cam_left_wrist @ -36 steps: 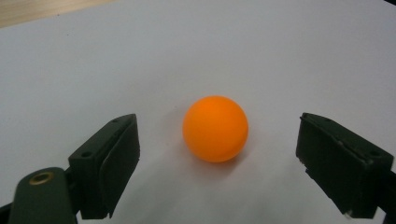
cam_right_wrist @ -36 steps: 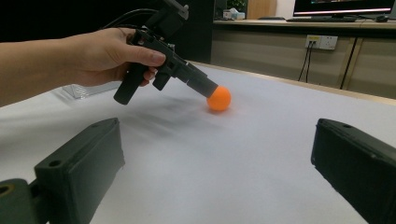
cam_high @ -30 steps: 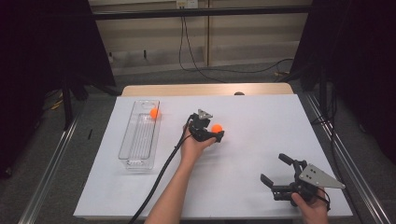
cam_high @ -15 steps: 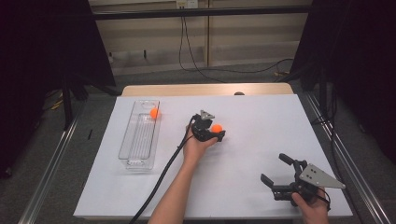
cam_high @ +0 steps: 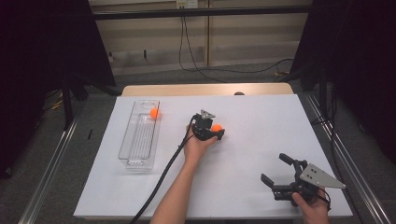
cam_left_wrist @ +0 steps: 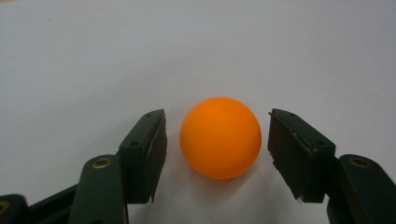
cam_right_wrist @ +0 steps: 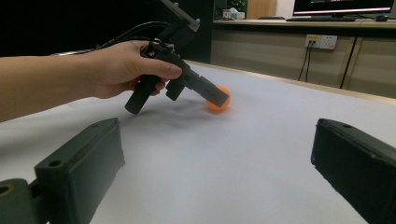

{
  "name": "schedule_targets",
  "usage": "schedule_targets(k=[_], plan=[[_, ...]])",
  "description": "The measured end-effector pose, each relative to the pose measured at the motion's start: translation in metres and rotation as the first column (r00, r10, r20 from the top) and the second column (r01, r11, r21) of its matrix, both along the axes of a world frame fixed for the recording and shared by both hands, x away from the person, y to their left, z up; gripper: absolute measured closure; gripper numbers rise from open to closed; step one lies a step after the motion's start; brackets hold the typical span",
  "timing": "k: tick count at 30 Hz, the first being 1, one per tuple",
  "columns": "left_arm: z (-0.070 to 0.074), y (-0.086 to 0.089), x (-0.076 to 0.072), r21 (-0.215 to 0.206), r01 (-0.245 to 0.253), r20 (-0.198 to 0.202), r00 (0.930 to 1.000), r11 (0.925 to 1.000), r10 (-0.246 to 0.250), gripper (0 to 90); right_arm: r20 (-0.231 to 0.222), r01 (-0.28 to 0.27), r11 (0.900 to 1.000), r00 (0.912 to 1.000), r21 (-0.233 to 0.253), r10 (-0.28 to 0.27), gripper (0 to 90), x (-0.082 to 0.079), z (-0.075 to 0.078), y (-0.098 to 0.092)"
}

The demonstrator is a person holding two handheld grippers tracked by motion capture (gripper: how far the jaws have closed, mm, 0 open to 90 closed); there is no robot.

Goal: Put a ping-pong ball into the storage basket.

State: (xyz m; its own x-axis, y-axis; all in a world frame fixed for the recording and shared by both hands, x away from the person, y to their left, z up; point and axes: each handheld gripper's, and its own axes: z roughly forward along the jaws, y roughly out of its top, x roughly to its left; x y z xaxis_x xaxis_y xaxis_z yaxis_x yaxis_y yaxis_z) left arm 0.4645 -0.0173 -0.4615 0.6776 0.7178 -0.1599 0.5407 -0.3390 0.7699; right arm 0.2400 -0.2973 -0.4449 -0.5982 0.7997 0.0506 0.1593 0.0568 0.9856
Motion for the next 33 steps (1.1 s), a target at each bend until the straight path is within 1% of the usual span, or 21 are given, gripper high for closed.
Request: schedule_targets(k=[4, 6, 8, 10, 11, 15, 19, 22, 23, 25, 27, 28, 33], plan=[[-0.0008, -0.0002, 0.0004, 0.004, 0.003, -0.003, 1.0, 1.0, -0.003, 41.1, 0.0, -0.002, 1.0, 1.0, 0.001, 0.002, 2.2, -0.0001, 0.0001, 0.0], [-0.0019, -0.0013, 0.0002, -0.014, -0.013, -0.013, 0.9998, 0.9998, 0.012, 41.1, 0.001, -0.002, 1.0, 1.0, 0.0, 0.002, 2.1, 0.0, 0.0, 0.0001], [-0.0023, -0.0009, 0.0008, -0.005, -0.011, -0.012, 0.9999, 0.9999, 0.011, 41.2, 0.0, -0.004, 1.0, 1.0, -0.001, 0.004, 2.1, -0.0001, 0.0, 0.0002], [-0.0025, -0.0009, 0.001, -0.004, -0.012, -0.013, 0.9998, 0.9999, 0.012, 42.2, 0.0, -0.002, 1.0, 1.0, 0.006, 0.002, 2.2, -0.0003, 0.0003, 0.0005], [-0.0027, -0.0014, 0.0007, -0.011, -0.016, -0.015, 0.9998, 0.9998, 0.016, 42.6, 0.001, -0.003, 1.0, 1.0, 0.002, 0.003, 2.2, -0.0003, 0.0003, 0.0001], [-0.0026, -0.0018, 0.0007, -0.002, -0.012, -0.008, 0.9999, 0.9999, 0.012, 45.1, 0.0, -0.001, 1.0, 1.0, 0.002, 0.001, 2.2, -0.0001, 0.0002, -0.0003], [-0.0031, -0.0021, 0.0003, -0.011, -0.018, -0.02, 0.9996, 0.9998, 0.018, 47.5, 0.0, -0.002, 1.0, 1.0, 0.002, 0.002, 2.1, -0.0003, 0.0002, 0.0001], [-0.0033, -0.0015, 0.0004, 0.001, -0.006, -0.021, 0.9998, 1.0, 0.006, 49.0, -0.001, -0.002, 1.0, 1.0, 0.001, 0.002, 2.1, -0.0001, -0.0001, -0.0001], [-0.0035, -0.0018, 0.0004, -0.006, -0.011, -0.024, 0.9997, 0.9999, 0.01, 49.8, -0.002, 0.0, 1.0, 1.0, 0.006, 0.0, 2.1, -0.0001, 0.0, -0.0001], [-0.0033, -0.0023, 0.0001, -0.014, -0.015, -0.025, 0.9996, 0.9998, 0.014, 50.5, 0.0, 0.002, 1.0, 1.0, 0.003, -0.002, 2.1, 0.0001, -0.0002, -0.0009], [-0.0032, -0.002, 0.0002, -0.007, -0.009, -0.028, 0.9996, 0.9999, 0.009, 50.8, 0.0, 0.003, 1.0, 1.0, 0.004, -0.003, 2.2, 0.0, -0.0001, -0.0011], [-0.0033, -0.0023, -0.0001, -0.013, -0.014, -0.028, 0.9995, 0.9998, 0.014, 50.8, 0.0, 0.001, 1.0, 1.0, 0.003, -0.001, 2.1, -0.0001, 0.0, -0.0011], [0.0006, -0.0008, -0.002, -0.014, -0.004, -0.041, 0.9992, 0.9999, 0.004, 50.9, -0.001, 0.002, 1.0, 1.0, 0.002, -0.002, 2.1, 0.0002, -0.0001, -0.001]])
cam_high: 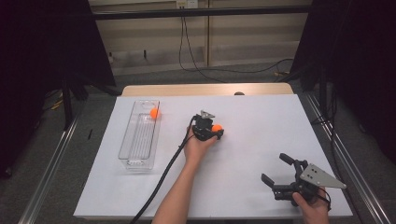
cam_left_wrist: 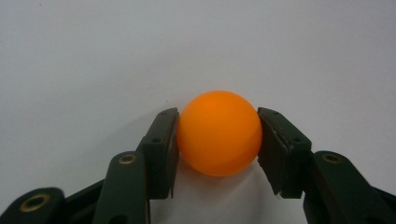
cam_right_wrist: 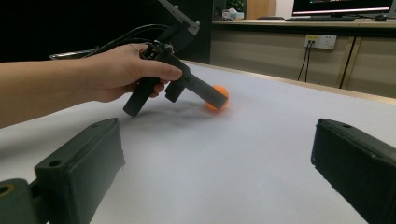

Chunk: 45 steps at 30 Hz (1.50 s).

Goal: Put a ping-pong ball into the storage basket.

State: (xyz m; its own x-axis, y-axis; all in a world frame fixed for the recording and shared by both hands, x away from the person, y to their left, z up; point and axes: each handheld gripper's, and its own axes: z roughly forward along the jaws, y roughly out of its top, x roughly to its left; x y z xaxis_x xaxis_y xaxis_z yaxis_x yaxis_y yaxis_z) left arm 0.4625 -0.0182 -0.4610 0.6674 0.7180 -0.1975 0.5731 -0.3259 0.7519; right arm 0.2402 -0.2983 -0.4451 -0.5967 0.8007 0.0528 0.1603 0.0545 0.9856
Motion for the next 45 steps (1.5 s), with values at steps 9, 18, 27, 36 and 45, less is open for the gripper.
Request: schedule_targets(k=[9, 18, 27, 36, 45], plan=[[0.009, 0.003, -0.006, 0.007, 0.022, -0.006, 0.9997, 0.9997, -0.022, 50.9, 0.001, 0.002, 1.0, 1.0, 0.0, -0.002, 2.2, 0.0, 0.0, 0.0], [0.017, 0.011, -0.013, 0.026, 0.041, 0.001, 0.9991, 0.9988, -0.042, 50.9, 0.004, 0.0, 1.0, 1.0, 0.001, 0.0, 2.2, 0.0, 0.0, 0.0], [0.024, 0.018, -0.02, 0.028, 0.052, 0.004, 0.9986, 0.9983, -0.052, 50.9, 0.001, -0.003, 1.0, 1.0, -0.002, 0.003, 2.2, 0.0, -0.001, 0.001], [0.029, 0.022, -0.027, 0.027, 0.081, -0.002, 0.9967, 0.9963, -0.081, 50.9, 0.001, -0.003, 1.0, 1.0, -0.004, 0.003, 2.2, 0.0, -0.001, 0.001], [0.03, 0.025, -0.032, 0.036, 0.092, -0.006, 0.9957, 0.9951, -0.092, 50.9, 0.004, -0.005, 1.0, 1.0, -0.005, 0.005, 2.2, 0.0, 0.0, 0.002]])
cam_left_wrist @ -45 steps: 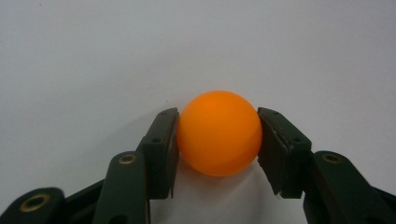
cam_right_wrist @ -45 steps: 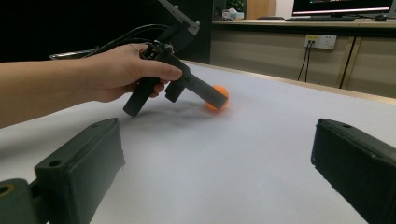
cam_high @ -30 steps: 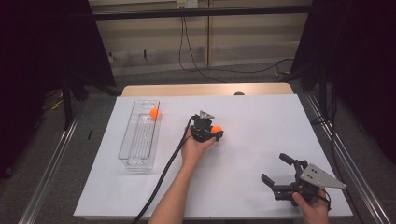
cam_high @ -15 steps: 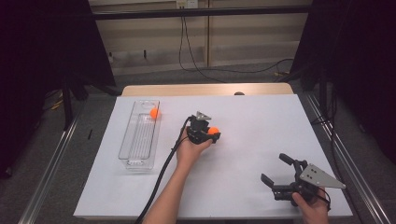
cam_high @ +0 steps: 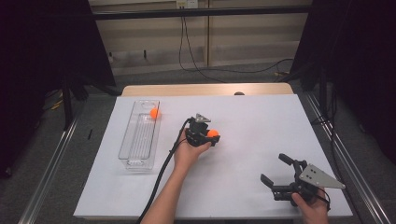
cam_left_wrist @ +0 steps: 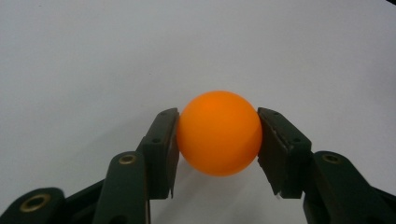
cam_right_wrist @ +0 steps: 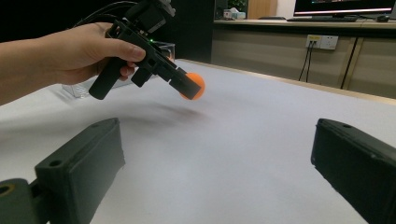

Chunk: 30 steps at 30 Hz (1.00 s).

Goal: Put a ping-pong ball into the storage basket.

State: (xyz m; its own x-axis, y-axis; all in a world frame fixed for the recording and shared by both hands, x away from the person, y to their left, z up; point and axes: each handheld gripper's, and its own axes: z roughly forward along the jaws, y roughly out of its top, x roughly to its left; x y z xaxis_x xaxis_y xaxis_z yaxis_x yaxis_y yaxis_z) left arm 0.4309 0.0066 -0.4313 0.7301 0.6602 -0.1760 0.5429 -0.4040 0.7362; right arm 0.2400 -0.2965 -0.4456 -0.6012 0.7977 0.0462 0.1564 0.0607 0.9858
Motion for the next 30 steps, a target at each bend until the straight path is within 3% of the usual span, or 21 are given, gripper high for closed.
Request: schedule_targets(k=[7, 21, 24, 30], plan=[[0.002, 0.004, -0.004, 0.019, 0.007, -0.01, 0.9999, 0.9998, -0.007, 50.8, 0.0, 0.0, 1.0, 1.0, 0.0, 0.0, 2.2, 0.0, 0.0, 0.0], [0.01, 0.008, -0.007, 0.008, 0.013, -0.007, 0.9999, 0.9999, -0.013, 50.9, 0.001, 0.001, 1.0, 1.0, 0.002, -0.001, 2.3, 0.0, 0.001, 0.0], [0.011, 0.01, -0.007, 0.036, 0.018, -0.007, 0.9998, 0.9992, -0.018, 50.9, 0.001, 0.001, 1.0, 1.0, 0.001, -0.001, 2.2, 0.0, 0.001, 0.0], [0.011, 0.015, -0.009, 0.017, 0.017, -0.009, 0.9998, 0.9997, -0.017, 50.9, 0.003, 0.001, 1.0, 1.0, -0.001, -0.001, 2.3, 0.0, 0.001, 0.0]])
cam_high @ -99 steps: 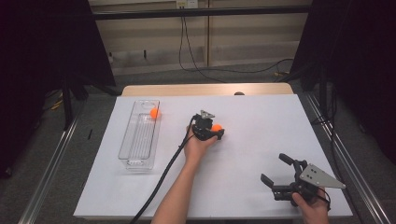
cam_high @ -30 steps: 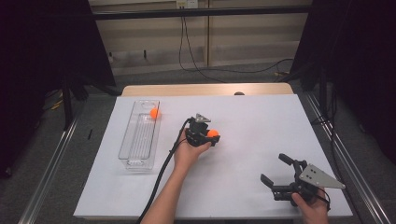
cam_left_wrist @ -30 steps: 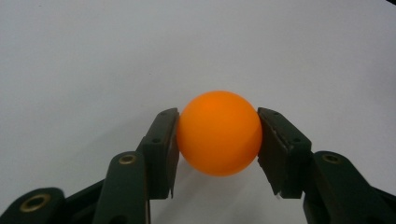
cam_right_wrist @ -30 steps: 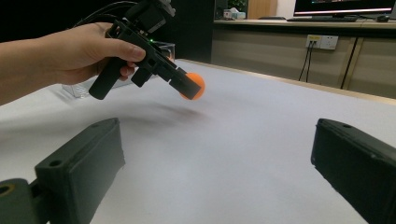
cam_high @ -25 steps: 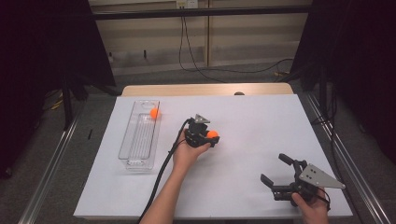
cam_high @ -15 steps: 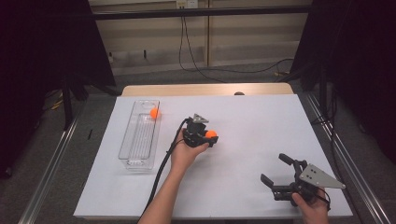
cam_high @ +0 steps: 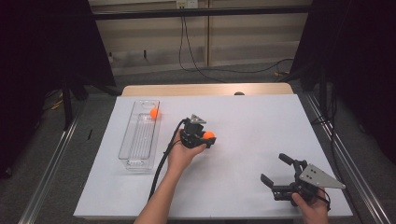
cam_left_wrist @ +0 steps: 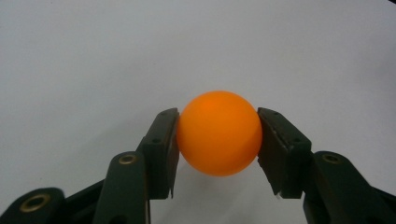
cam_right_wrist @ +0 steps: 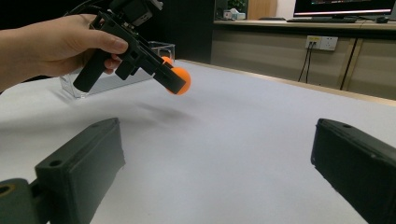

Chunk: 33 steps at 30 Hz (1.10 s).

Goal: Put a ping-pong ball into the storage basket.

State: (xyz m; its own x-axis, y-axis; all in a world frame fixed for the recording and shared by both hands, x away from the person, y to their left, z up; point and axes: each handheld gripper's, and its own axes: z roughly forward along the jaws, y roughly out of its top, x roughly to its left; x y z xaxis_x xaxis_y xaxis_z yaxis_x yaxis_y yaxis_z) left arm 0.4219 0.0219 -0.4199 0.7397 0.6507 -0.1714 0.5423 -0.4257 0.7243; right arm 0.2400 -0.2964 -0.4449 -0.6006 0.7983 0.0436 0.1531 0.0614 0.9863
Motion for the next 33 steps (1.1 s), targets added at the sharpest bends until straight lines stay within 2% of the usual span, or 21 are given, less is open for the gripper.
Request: schedule_targets(k=[20, 33], plan=[[0.01, 0.009, -0.001, -0.017, -0.007, 0.01, 0.9999, 0.9998, 0.007, 50.9, 0.0, -0.003, 1.0, 1.0, 0.0, 0.003, 2.3, -0.001, 0.0, 0.001], [0.016, 0.021, -0.001, -0.036, -0.023, -0.006, 0.9997, 0.9991, 0.023, 50.9, 0.0, -0.002, 1.0, 1.0, 0.005, 0.002, 2.3, -0.001, 0.001, 0.0]])
